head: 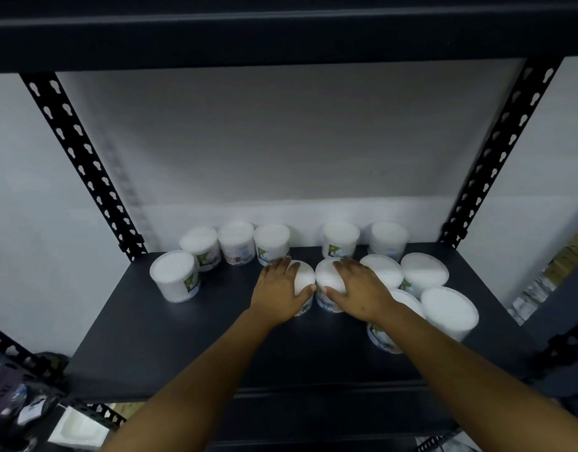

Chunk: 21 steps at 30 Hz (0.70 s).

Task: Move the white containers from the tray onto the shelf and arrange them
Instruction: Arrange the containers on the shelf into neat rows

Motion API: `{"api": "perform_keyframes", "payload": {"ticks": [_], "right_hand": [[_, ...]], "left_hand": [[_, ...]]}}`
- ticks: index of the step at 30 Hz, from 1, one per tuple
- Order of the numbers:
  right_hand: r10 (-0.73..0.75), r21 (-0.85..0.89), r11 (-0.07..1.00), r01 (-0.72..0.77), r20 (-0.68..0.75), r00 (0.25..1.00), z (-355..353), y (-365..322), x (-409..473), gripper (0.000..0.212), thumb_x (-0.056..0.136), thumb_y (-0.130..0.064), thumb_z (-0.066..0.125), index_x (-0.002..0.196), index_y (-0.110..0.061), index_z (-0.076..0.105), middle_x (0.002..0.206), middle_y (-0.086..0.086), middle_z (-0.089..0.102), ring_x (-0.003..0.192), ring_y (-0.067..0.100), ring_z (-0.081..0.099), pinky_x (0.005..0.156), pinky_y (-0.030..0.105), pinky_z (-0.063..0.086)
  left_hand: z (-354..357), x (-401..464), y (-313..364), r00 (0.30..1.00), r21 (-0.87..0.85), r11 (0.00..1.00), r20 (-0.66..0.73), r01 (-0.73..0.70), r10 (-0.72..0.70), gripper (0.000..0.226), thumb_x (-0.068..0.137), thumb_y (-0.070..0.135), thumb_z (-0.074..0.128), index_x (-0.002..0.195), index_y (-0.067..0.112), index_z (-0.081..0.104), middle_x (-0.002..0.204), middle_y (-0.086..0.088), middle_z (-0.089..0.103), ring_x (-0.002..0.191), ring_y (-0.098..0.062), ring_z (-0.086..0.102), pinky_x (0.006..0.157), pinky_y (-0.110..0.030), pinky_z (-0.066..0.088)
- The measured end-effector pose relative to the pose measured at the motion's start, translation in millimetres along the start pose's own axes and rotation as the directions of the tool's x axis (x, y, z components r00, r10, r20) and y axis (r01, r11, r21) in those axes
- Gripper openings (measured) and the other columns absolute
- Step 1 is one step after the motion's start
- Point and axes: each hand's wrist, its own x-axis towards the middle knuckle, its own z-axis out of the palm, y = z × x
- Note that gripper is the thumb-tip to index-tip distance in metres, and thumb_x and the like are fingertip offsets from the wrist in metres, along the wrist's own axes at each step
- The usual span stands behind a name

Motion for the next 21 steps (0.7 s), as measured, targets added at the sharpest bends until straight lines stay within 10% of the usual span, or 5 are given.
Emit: {"api": "perform_keyframes", "payload": {"ticks": [21], "right_hand": [[0.210, -0.002, 0.978, -0.210, 0.014, 0.978, -44, 135, 50, 0.080, 0.083, -0.070, 0.044, 0.140, -0.014, 0.034, 0.141, 0.009, 0.043, 0.129, 0.027, 0.039, 0.106, 0.039, 0.035]], "left_hand": [[22, 125, 84, 0.995, -0.029, 0.996, 0.061, 0.085, -0.083, 0.073, 0.087, 0.059, 0.048, 0.142, 0.013, 0.035, 0.148, -0.011, 0.035, 0.138, -0.027, 0.029, 0.112, -0.040, 0.022]]}}
